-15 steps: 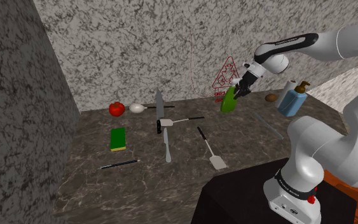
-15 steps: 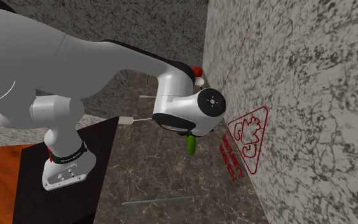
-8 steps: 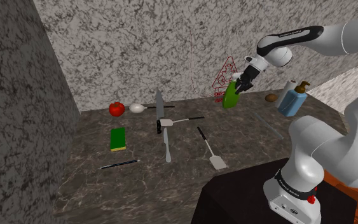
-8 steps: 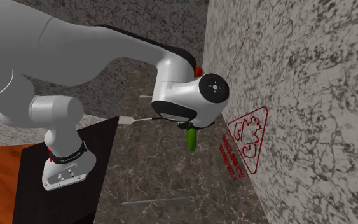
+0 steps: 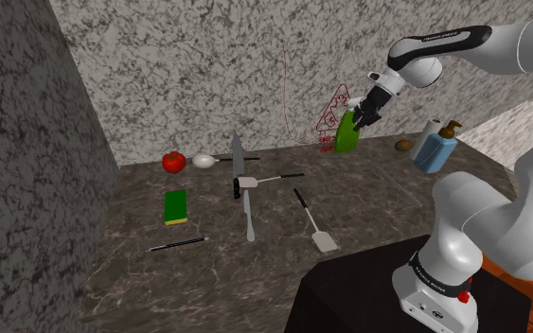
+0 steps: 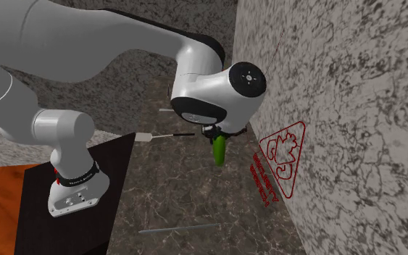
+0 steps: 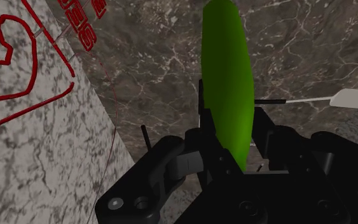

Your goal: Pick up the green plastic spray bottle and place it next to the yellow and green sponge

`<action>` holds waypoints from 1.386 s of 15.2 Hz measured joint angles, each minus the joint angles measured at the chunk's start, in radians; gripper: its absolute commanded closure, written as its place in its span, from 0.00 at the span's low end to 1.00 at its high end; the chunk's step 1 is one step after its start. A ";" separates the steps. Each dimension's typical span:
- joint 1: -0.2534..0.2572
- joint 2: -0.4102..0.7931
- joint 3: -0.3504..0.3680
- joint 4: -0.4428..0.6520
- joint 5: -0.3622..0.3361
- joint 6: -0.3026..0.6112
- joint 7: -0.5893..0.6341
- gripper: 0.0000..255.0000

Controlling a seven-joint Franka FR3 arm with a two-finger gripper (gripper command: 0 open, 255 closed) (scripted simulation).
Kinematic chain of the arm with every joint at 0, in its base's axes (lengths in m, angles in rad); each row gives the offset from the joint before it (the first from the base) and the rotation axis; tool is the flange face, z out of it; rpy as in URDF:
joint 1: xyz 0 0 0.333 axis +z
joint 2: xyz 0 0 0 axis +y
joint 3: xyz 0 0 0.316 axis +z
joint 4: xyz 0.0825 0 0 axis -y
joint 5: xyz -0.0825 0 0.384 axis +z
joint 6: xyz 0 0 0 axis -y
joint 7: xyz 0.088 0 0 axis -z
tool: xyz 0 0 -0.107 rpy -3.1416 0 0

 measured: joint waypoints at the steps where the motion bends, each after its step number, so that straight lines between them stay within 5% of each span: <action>1: -0.011 0.003 0.014 0.005 0.003 -0.009 0.003 1.00; 21: -0.144 0.021 0.194 0.197 0.023 -0.242 0.083 1.00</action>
